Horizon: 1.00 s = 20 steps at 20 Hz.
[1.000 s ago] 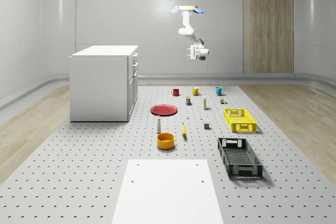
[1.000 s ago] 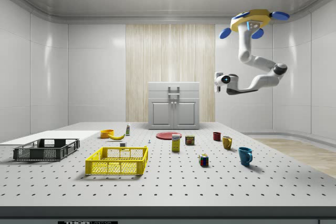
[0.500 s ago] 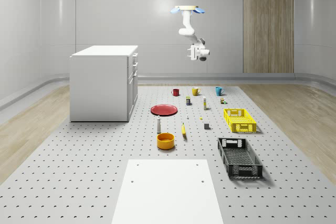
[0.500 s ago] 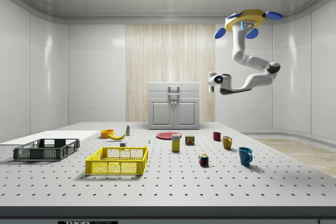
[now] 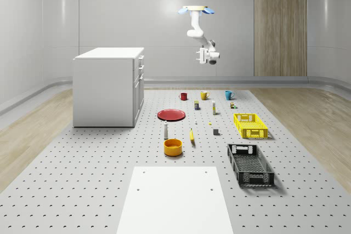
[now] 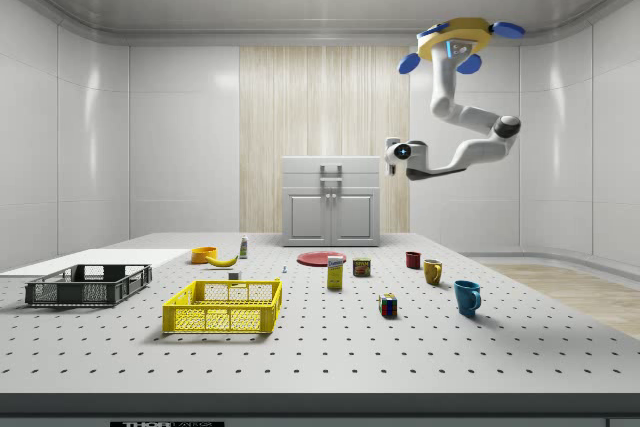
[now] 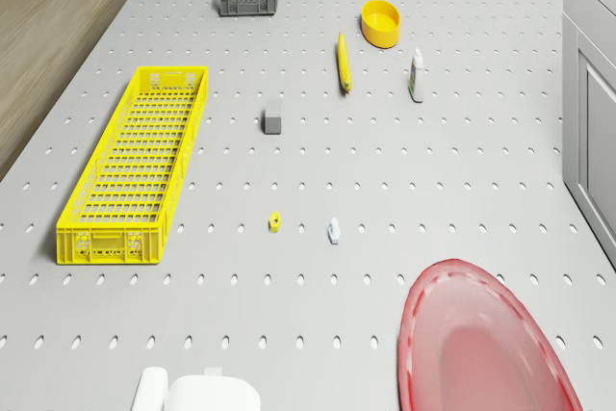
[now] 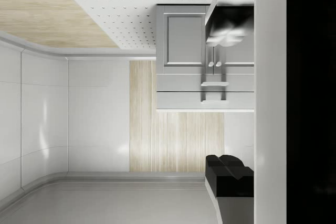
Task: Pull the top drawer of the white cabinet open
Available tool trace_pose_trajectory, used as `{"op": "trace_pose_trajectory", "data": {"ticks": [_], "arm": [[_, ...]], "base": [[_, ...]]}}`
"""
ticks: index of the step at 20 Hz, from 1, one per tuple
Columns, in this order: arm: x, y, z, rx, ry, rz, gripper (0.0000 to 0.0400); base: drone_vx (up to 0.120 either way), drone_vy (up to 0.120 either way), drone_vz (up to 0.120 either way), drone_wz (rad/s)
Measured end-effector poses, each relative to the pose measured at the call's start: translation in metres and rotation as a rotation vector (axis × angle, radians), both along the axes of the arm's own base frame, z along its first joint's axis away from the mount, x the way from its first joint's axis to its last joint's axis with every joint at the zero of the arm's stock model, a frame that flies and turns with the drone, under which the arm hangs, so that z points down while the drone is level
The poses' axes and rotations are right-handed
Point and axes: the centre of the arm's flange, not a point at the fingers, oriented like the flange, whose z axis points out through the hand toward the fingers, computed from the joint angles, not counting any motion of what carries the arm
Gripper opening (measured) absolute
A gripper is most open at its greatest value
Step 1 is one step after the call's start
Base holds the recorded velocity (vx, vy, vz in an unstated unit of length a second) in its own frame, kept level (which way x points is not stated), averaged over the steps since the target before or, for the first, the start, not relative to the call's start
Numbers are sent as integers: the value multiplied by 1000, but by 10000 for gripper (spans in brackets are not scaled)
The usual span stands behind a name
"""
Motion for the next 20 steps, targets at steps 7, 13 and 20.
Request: {"op": "trace_pose_trajectory", "data": {"ticks": [7, 13, 20], "arm": [[0, 0, 0, 0, 0, 0, 305], [0, 9, 0, 0, 0, 0, 305], [0, 39, 0, 0, 0, 0, 305]], "base": [[120, 0, 0, 0], [13, 0, 0, 0], [0, 0, 0, 0]]}}
